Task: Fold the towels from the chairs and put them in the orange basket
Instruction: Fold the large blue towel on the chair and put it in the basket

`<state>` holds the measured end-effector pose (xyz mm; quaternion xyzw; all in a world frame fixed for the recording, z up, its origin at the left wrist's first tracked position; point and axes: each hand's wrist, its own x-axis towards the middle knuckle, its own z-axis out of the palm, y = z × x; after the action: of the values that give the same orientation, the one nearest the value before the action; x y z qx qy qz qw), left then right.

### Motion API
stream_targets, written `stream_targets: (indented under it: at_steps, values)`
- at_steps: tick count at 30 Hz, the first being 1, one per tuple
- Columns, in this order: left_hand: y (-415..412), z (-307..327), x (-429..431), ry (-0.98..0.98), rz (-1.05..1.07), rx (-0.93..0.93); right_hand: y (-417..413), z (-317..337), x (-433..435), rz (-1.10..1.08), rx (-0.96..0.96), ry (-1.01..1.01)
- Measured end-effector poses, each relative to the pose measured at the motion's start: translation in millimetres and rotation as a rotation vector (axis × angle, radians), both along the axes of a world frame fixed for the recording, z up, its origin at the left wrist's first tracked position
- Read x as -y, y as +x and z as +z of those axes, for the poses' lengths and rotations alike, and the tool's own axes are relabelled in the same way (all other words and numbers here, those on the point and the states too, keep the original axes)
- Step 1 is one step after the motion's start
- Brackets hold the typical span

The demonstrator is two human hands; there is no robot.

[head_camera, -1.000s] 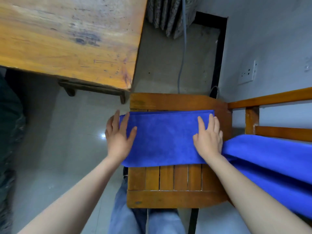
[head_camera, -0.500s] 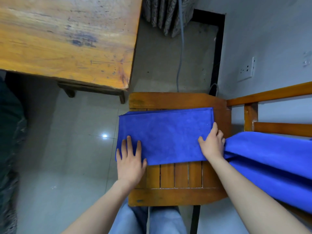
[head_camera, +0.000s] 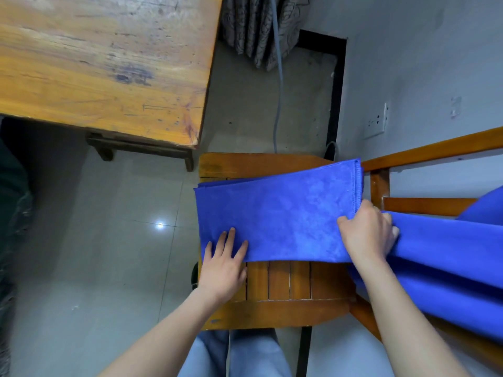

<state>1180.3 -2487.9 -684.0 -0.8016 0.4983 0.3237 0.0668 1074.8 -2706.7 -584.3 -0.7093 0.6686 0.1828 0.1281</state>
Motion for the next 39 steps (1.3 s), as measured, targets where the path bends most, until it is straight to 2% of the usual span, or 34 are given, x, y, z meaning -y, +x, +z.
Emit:
stream_targets:
  at_steps: [4,8,9,12,14,16,19,23,28,32,34,36,37,39]
  values:
    - [6.6,7.8,12.8,-0.019,0.009,0.026,-2.0,2.2,-8.4,-0.010,0.005,0.043]
    - [24.6,16.2,3.7,-0.001,0.307,-0.036,2.6,-3.0,-26.1,0.009,0.105,0.083]
    - [27.8,14.0,-1.2,-0.020,0.433,-0.111,4.7,-3.5,-30.2,-0.012,0.157,0.097]
    - [35.2,16.7,-6.3,-0.105,0.929,-0.489,15.7,-3.0,-42.0,-0.101,0.347,0.165]
    - [39.2,18.0,-7.4,-0.164,1.166,-0.665,25.7,-3.0,-52.4,-0.133,0.485,0.220]
    - [41.2,17.0,-7.0,-0.187,1.338,-0.769,35.6,-3.9,-63.7,-0.156,0.621,0.290]
    - [42.8,21.3,-3.2,-0.186,1.471,-0.862,48.1,-10.5,-77.9,-0.194,0.736,0.421]
    - [44.5,28.6,-2.0,-0.188,1.545,-0.957,64.3,-23.8,-93.3,-0.188,0.772,0.617]
    - [49.2,28.1,-5.7,-0.168,1.555,-1.009,86.1,-38.6,-104.8,-0.102,0.795,0.644]
    - [48.8,28.6,-7.3,-0.173,1.553,-1.041,88.1,-53.3,-113.7,0.092,0.647,0.661]
    - [48.6,29.9,-6.3,-0.217,1.573,-1.028,80.9,-57.5,-112.4,0.106,0.589,0.621]
    - [47.1,27.8,-7.5,-0.265,1.549,-0.916,68.6,-58.4,-107.7,0.153,0.498,0.473]
    - [45.6,24.8,-10.2,-0.283,1.461,-0.793,60.7,-58.1,-104.8,0.217,0.406,0.390]
    - [40.3,18.2,-18.2,-0.260,1.132,-0.467,43.3,-57.8,-100.3,0.405,0.224,0.299]
